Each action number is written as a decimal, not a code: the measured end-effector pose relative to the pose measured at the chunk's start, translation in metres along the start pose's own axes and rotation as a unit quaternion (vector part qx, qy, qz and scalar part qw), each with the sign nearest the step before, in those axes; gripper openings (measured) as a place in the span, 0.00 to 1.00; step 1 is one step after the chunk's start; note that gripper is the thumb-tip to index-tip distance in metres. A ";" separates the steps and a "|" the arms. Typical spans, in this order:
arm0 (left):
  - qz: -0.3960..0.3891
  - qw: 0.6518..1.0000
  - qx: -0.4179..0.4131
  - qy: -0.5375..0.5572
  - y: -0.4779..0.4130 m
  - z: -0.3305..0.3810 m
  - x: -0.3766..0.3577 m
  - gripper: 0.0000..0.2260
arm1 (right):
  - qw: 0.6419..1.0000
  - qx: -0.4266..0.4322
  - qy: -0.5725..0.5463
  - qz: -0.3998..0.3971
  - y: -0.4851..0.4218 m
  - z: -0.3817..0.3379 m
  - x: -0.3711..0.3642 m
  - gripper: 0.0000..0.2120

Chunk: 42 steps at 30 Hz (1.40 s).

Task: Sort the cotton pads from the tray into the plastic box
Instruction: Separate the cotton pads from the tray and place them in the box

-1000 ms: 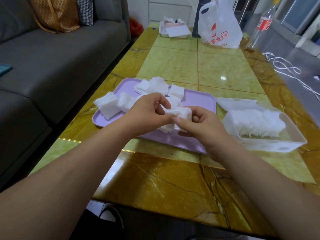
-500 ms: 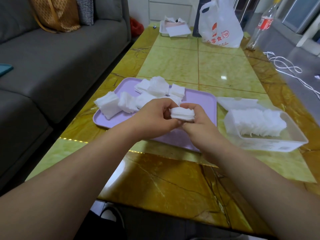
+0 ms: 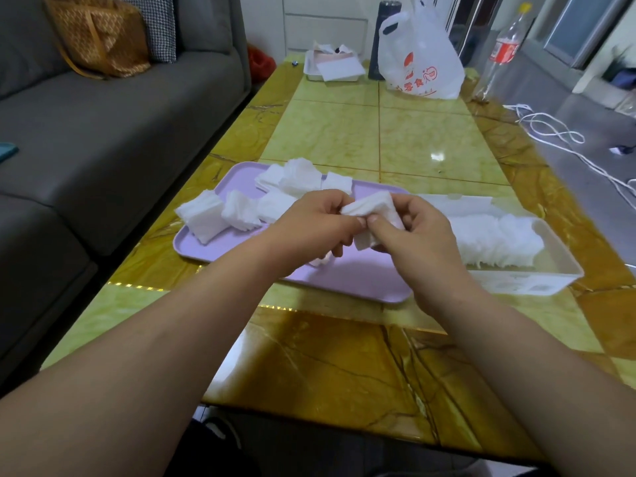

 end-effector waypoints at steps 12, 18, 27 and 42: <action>0.041 0.996 0.012 0.077 -0.020 0.041 -0.063 0.09 | 0.999 -0.025 -0.040 0.017 0.004 0.009 0.067 0.05; 0.034 0.996 -0.069 -0.051 -0.031 0.054 -0.107 0.07 | 0.982 0.022 0.011 0.187 0.000 0.011 0.150 0.08; -0.096 0.942 -0.224 -0.229 -0.059 0.094 -0.186 0.10 | 0.940 -0.041 -0.041 0.336 -0.014 0.058 0.226 0.17; -0.286 0.826 -0.241 -0.422 -0.118 0.088 -0.268 0.10 | 0.954 -0.035 -0.047 0.293 -0.030 0.069 0.241 0.09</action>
Point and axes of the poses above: each hand's wrist, its own y-axis away from the middle knuckle, its own x-axis out of the back of the hand, z = x × y, the point moved 8 cm from there along -y, towards the middle knuckle, and after that the axes turned 14 degrees about -x, right-handed, at the moved point
